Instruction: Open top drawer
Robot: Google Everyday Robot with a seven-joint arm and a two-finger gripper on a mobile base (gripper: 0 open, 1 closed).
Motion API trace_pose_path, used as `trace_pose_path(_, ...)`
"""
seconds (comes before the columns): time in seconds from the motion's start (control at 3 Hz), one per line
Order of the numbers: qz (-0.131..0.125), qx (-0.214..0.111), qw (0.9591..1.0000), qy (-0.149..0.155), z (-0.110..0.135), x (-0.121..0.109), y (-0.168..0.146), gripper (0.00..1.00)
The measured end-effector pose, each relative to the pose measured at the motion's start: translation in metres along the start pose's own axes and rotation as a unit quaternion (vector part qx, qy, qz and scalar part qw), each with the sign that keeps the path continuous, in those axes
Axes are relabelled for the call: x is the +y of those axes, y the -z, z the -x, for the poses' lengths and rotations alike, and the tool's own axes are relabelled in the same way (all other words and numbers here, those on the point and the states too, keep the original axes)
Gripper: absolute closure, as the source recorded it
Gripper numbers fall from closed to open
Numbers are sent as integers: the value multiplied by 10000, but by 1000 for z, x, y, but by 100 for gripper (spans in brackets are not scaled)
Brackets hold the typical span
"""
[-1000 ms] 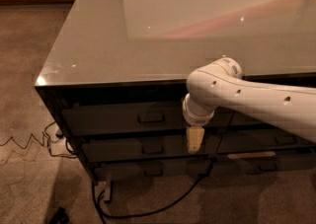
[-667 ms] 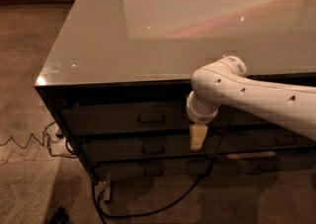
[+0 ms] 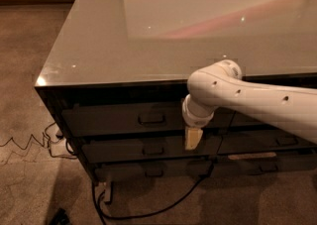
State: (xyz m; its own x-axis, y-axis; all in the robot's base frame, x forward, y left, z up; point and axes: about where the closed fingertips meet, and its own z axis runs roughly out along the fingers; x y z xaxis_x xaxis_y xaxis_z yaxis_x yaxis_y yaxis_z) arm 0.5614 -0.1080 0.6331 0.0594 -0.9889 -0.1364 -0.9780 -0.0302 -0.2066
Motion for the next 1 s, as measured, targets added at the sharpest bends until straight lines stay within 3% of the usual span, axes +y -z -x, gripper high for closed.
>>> trace_pose_path(0.33,259,5,9994,237,7,22,-7,42)
trace_pose_path(1.0,371,75,9986,357,4,31,3,88)
